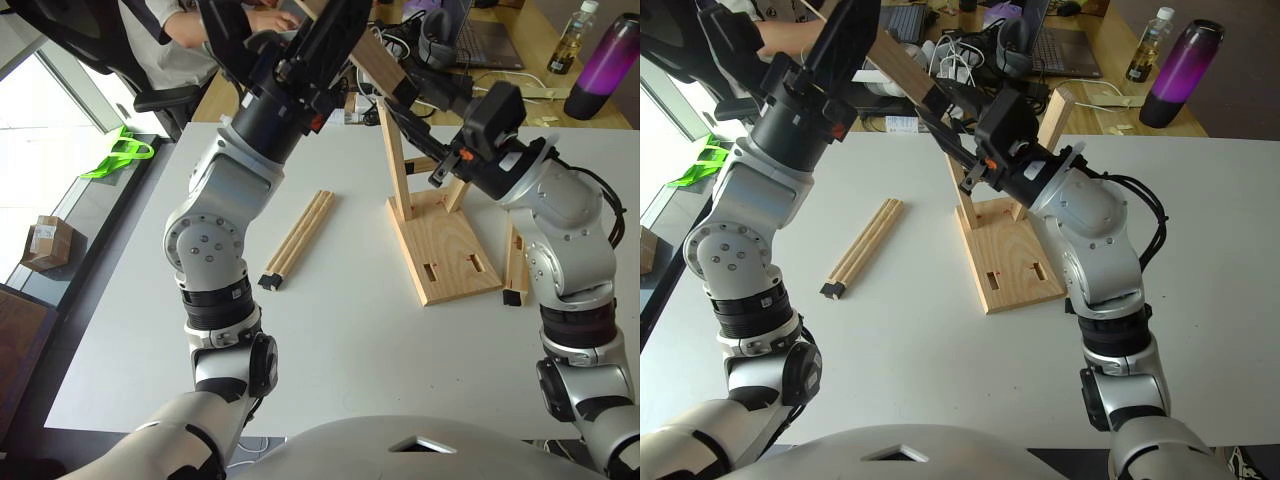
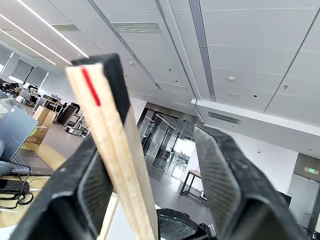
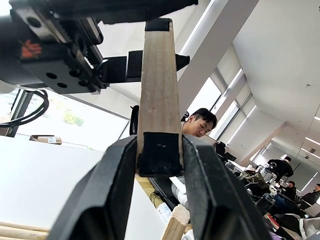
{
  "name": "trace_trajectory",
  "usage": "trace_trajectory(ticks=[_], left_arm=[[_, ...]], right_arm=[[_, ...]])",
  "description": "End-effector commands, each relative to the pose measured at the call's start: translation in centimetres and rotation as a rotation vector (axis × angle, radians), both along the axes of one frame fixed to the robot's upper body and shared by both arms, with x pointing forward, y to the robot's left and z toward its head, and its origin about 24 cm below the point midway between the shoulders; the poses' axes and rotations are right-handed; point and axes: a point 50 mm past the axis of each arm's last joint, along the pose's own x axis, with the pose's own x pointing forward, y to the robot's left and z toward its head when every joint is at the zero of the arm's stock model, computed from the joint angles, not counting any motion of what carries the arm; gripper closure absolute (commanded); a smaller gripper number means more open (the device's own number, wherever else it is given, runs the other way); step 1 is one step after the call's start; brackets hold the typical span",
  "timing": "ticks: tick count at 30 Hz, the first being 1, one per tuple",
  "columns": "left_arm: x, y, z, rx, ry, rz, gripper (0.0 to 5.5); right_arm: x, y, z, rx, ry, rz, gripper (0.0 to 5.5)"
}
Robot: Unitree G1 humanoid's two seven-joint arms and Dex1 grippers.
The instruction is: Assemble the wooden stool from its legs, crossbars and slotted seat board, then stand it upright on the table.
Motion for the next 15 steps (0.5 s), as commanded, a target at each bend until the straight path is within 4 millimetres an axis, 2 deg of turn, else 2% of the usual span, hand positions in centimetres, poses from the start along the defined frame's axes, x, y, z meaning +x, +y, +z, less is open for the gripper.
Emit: trace_trajectory(ticks=[1, 11, 15], left_arm=[[0.03, 0.3, 0.07, 0.004, -0.003, 0.02, 3.63], [0.33, 0.79, -0.41, 0.011, 0.019, 0.044, 5.07], [0.54, 1.21, -0.57, 0.004, 0.031, 0.06, 5.11]], right_arm=[[-0.17, -0.02, -0.2, -0.021, 0.004, 0.005, 4.21], [-0.02, -0.16, -0.1, -0.011, 0.003, -0.013, 4.21], [0.09, -0.24, 0.03, -0.009, -0.005, -0.023, 4.21]])
